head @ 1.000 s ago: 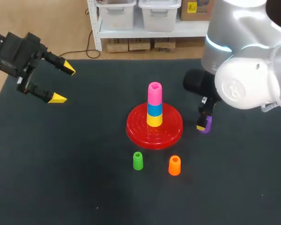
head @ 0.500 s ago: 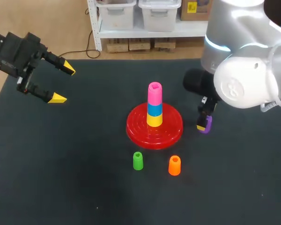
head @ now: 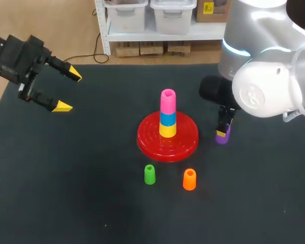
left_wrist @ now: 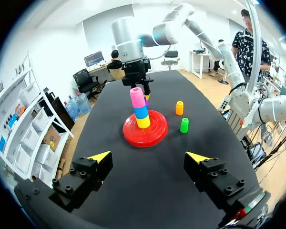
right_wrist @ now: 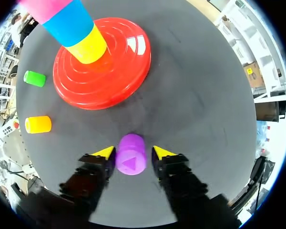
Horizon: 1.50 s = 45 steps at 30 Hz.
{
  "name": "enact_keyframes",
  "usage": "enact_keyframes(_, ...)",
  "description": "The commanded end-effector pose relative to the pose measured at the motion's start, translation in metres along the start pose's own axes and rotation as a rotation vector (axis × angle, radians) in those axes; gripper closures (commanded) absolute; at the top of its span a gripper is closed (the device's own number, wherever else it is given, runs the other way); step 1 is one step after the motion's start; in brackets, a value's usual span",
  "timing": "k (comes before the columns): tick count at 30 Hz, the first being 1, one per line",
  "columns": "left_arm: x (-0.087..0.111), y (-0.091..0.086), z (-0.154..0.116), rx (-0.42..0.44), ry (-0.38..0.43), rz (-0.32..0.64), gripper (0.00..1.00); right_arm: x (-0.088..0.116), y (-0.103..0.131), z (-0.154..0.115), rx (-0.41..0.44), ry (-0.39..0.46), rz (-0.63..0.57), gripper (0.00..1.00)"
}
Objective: Pick up and stack the cylinders on the red base in this order: pink,purple,orange,green
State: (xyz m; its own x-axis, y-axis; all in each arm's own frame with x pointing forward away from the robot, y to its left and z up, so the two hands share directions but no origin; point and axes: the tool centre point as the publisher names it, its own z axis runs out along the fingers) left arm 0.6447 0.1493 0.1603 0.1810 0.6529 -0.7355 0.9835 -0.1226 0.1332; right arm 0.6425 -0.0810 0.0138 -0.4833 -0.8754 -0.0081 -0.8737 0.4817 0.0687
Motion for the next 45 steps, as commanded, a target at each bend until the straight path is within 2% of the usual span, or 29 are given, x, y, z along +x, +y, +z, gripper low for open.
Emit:
enact_keyframes(1,0.001,0.0,0.001,-0.002,0.0,0.001,0.0,0.001,0.002,0.0,0.001,-0.001,0.0,1.0)
enact_keyframes(8,0.001,0.0,0.001,-0.002,0.0,0.001,0.0,0.001,0.004,0.001,-0.001,-0.001,-0.006,1.0)
enact_keyframes(13,0.001,0.0,0.001,-0.002,0.0,0.001,0.0,-0.003,0.003,-0.025,0.035,-0.033,-0.043,1.0)
enact_keyframes(25,0.001,0.0,0.001,-0.002,0.0,0.001,0.0,-0.043,0.006,-0.151,0.152,-0.167,-0.242,1.0)
enact_keyframes(32,0.001,0.0,0.001,-0.002,0.0,0.001,0.0,-0.076,0.022,-0.202,0.201,-0.196,-0.392,1.0)
enact_keyframes(38,0.001,0.0,0.001,-0.002,0.0,0.001,0.0,-0.098,0.04,-0.216,0.188,-0.214,-0.479,1.0)
enact_keyframes(45,0.001,0.0,0.001,-0.002,0.0,0.001,0.0,-0.111,0.057,-0.205,0.149,-0.199,-0.529,1.0)
